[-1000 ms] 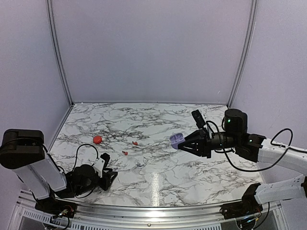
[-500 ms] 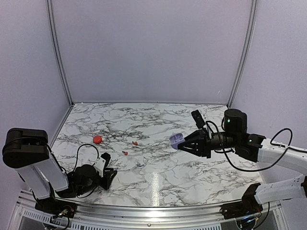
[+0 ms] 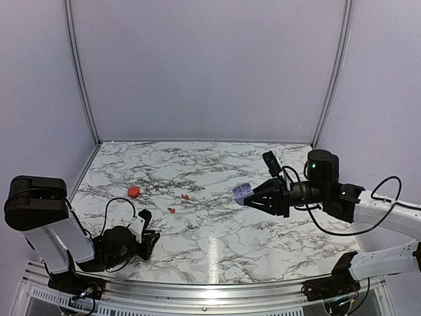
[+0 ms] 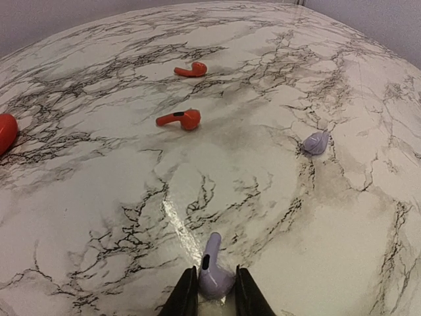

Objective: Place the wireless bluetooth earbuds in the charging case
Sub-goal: Pick up the left earbud from the center of the board.

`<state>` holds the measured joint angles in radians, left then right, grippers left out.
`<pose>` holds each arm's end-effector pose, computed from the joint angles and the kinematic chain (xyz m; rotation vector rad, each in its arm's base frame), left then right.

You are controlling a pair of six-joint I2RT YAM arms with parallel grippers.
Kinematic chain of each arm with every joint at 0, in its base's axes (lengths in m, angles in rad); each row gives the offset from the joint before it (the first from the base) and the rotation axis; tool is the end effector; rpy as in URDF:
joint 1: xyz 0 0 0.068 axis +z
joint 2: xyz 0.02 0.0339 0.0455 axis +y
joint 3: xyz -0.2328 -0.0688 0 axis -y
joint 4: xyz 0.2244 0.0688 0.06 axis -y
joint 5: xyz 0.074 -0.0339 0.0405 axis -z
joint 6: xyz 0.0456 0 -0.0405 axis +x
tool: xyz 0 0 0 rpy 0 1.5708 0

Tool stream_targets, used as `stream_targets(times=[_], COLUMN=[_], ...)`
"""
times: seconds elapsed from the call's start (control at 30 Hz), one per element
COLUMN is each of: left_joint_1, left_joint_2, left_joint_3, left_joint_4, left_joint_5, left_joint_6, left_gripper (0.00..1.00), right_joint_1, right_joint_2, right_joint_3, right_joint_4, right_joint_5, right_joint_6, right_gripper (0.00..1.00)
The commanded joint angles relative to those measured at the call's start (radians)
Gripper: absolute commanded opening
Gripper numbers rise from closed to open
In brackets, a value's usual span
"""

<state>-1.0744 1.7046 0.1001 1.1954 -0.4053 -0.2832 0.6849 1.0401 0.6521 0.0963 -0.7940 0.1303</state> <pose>0.1157 -0.1759 0.0718 0.5114 1.9104 -0.4943 0.1607 0.1733 0.2544 -1.0829 1.6542 1.2830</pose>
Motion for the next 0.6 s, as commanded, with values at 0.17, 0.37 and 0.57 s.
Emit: stream_targets(times=[0.17, 0.37, 0.57], left_joint_1=[0.016, 0.027, 0.030], left_joint_2=[0.047, 0.069, 0.030], left_joint_3=[0.044, 0.058, 0.052], left_joint_4=[-0.049, -0.054, -0.076], left_joint_5=[0.045, 0.075, 0.070], left_joint_6=[-0.004, -0.004, 0.002], left_gripper=[0.24, 0.19, 0.16], right_joint_1=[-0.009, -0.008, -0.009], right_joint_2=[-0.006, -0.005, 0.006], right_joint_3=[0.044, 0.043, 0.046], right_joint_4=[-0.006, -0.004, -0.003], right_joint_5=[0.005, 0.005, 0.004], right_joint_6=[-0.009, -0.010, -0.012], right_gripper=[0.02, 0.02, 0.02])
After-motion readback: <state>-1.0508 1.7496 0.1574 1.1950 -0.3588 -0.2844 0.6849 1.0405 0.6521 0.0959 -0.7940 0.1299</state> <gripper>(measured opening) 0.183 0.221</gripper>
